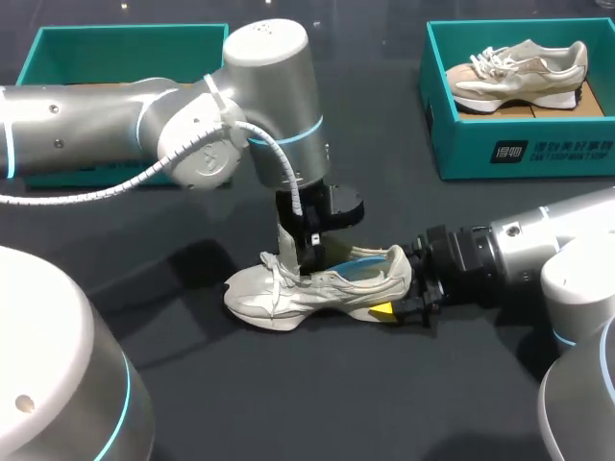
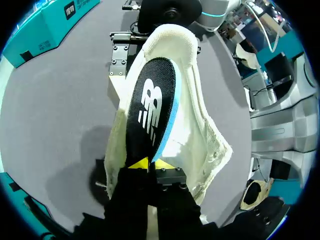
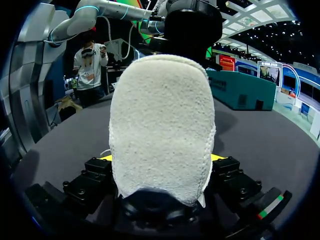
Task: Take the shoe out of the shoebox, open the shoe tongue, remove and reinsert the insole, then place the shoe into the shoebox
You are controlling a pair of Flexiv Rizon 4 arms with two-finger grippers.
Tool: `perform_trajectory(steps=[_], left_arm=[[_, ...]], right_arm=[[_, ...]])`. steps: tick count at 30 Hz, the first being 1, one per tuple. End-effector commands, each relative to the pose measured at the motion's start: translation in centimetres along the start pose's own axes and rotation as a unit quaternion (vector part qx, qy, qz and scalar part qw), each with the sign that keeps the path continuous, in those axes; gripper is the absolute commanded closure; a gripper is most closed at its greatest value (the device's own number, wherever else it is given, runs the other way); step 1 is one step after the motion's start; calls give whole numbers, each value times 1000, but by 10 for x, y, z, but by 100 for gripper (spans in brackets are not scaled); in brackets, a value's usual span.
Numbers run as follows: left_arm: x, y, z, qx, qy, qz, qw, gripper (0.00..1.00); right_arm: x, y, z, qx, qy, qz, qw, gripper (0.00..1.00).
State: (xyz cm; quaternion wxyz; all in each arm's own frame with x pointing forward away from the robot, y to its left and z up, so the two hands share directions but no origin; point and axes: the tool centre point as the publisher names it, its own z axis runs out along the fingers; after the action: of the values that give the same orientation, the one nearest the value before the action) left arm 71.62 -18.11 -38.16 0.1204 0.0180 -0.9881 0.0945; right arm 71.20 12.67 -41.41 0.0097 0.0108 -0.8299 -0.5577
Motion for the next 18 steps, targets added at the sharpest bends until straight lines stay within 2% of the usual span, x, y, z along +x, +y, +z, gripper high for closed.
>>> perform_trajectory(steps=[1,11,18], left_arm=[[1,15,-10,39,-1,8,999,100],[18,-12,-29,68,-28,54,996,100],[22,-29,-38,84,-48,61,993,100]], right_arm=[[2,-3,0,2,0,0,1000,100],[2,-3,0,2,0,0,1000,100],[2,-3,0,2,0,0,1000,100]])
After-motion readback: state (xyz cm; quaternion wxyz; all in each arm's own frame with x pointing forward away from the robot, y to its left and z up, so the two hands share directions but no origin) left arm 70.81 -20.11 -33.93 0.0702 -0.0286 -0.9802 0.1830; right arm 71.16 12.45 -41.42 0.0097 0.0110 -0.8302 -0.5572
